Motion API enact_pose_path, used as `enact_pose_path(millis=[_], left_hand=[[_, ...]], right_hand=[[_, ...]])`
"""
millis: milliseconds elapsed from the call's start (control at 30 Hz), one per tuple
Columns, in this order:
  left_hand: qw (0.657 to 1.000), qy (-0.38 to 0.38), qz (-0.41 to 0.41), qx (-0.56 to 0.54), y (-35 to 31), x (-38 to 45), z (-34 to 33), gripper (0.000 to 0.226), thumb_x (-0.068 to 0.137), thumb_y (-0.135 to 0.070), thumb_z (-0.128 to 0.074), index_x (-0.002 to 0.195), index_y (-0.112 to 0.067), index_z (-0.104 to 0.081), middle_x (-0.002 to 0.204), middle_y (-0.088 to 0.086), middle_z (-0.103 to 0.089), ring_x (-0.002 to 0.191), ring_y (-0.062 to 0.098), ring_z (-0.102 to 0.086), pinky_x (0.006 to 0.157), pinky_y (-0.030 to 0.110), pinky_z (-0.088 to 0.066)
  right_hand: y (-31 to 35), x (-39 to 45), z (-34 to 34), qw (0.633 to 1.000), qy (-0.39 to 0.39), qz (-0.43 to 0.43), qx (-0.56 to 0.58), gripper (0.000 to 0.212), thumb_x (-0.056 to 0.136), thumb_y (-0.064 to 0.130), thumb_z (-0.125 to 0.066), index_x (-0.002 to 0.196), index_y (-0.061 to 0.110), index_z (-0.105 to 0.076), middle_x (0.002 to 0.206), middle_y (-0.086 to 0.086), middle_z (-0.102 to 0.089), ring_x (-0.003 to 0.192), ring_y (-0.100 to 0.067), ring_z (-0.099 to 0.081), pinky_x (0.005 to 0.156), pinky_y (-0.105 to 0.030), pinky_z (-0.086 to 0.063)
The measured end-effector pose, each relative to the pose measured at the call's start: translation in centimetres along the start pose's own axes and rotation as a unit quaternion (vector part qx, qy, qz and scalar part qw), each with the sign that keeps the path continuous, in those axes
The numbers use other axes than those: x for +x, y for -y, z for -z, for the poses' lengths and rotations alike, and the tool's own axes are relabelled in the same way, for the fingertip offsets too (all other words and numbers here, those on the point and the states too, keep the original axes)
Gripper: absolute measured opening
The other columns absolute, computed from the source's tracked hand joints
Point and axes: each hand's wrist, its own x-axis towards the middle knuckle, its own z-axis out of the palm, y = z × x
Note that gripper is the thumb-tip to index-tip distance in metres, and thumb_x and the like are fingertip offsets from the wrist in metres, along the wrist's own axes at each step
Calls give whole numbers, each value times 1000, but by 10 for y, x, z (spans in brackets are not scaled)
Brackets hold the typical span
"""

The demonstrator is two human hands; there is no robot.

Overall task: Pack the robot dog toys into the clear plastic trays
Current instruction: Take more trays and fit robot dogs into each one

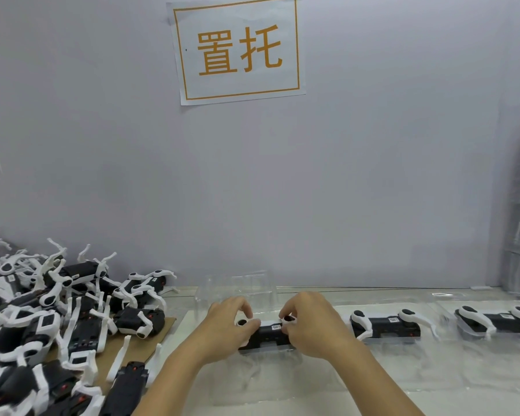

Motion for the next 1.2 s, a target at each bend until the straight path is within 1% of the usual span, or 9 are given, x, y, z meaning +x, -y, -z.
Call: enact_pose_path(millis=[100,267,367,500,600,767,867,1033,1200], left_hand=[[999,-8,29,-19,0,2,4,17,96,-42,-56,103,-29,-47,122,-8,-50,112,10,-46,83,25,-37],[985,8,173,-16,3,2,21,36,96,-49,-53,118,-22,-42,103,-3,-50,77,13,-57,57,25,-49],[965,37,249,-76,6,0,31,34,97,-43,-54,109,-12,-49,98,7,-56,71,24,-64,60,35,-60],[959,80,258,-83,9,-4,36,19,99,-26,-50,104,-7,-51,93,15,-62,70,28,-70,54,33,-57],[965,69,242,-71,8,-3,35,13,97,-10,-43,90,-2,-51,76,17,-63,51,24,-65,46,30,-53],[965,54,235,-99,3,-4,41,19,92,2,-39,94,8,-57,92,33,-67,51,30,-65,58,43,-62],[961,44,242,-124,6,-5,53,16,90,5,-42,96,8,-57,98,36,-67,67,42,-70,59,45,-61],[952,-21,247,-181,10,-9,78,14,84,9,-54,97,10,-61,86,31,-67,70,37,-64,68,44,-53],[904,-104,236,-340,-11,-13,97,18,92,6,-47,102,17,-58,87,25,-64,67,40,-70,41,28,-53]], right_hand=[[-2,0,1,1000,3,-1,4,23,90,24,-65,112,28,-72,116,7,-64,104,-15,-62,82,-27,-50],[-3,1,5,1000,20,5,14,21,88,27,-69,109,27,-72,111,8,-63,101,-16,-62,85,-31,-53],[-3,1,6,999,31,9,28,23,86,29,-73,108,27,-72,110,7,-62,97,-16,-64,85,-31,-54],[-2,2,6,998,28,9,49,23,88,34,-69,110,27,-69,110,7,-64,96,-14,-63,86,-30,-53],[-2,4,5,997,17,10,70,23,90,33,-66,112,28,-69,103,9,-61,93,-12,-61,83,-29,-51],[-3,7,3,993,-20,12,113,23,94,32,-60,114,30,-70,103,12,-62,94,-8,-58,83,-25,-49],[-5,10,4,985,-64,0,160,20,95,30,-58,110,30,-71,98,13,-63,91,-7,-57,87,-26,-48],[-9,15,7,939,-155,-39,305,17,96,22,-58,98,28,-74,83,18,-65,72,8,-59,62,-4,-41],[-10,18,4,867,-136,-119,465,28,101,13,-43,100,21,-70,89,0,-68,83,-13,-65,76,-27,-55]])
